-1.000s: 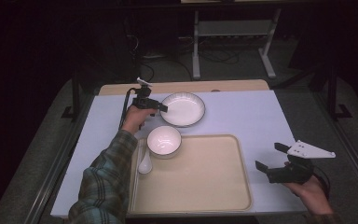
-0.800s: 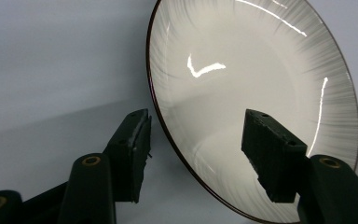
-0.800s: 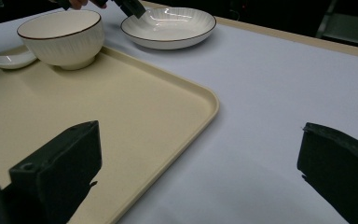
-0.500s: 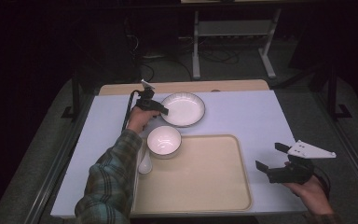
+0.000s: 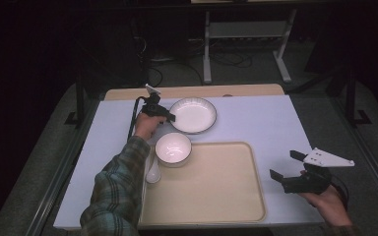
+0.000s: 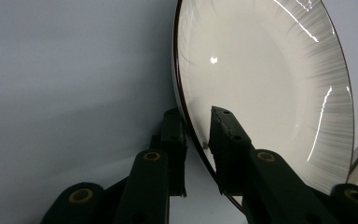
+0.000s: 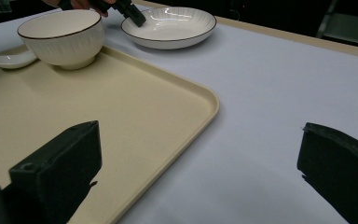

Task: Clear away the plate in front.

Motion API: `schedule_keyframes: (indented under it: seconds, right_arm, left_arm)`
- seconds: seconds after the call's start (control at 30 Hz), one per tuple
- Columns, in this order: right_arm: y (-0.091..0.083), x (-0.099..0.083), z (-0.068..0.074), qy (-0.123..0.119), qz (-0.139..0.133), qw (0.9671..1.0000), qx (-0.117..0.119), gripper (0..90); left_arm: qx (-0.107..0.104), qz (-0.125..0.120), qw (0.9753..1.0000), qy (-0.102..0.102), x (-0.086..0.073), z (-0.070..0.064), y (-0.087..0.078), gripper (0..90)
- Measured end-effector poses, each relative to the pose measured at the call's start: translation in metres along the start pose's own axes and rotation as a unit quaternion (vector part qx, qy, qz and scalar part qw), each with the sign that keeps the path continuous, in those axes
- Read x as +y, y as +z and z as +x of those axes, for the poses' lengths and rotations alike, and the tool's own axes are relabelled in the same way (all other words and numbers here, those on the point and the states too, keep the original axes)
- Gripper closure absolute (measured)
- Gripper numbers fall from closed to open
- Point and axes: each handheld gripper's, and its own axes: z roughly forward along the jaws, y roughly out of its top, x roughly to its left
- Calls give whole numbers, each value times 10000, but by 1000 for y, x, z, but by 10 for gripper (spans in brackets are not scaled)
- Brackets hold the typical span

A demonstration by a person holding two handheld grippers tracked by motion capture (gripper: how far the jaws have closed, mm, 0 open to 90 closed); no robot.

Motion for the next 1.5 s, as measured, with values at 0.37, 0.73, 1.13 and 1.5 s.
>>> schedule_keyframes:
  seconds: [0.37, 0.73, 1.13, 1.5]
  right_arm:
    - [0, 0, -1, 7, 11, 10000, -19, 0]
    - [0, -1, -1, 18, 2, 10000, -17, 0]
    - [1, 0, -1, 15, 5, 10000, -16, 0]
    - [1, 0, -1, 7, 0, 10000, -13, 0]
  left_arm:
    - [-399, -355, 9985, -107, 3, -1, -8, 862]
    - [-409, -660, 9969, -87, 5, -3, -20, 855]
    - [-682, -845, 9936, 302, 12, -28, -40, 854]
    - [-885, -579, 9901, 928, 12, -70, -41, 854]
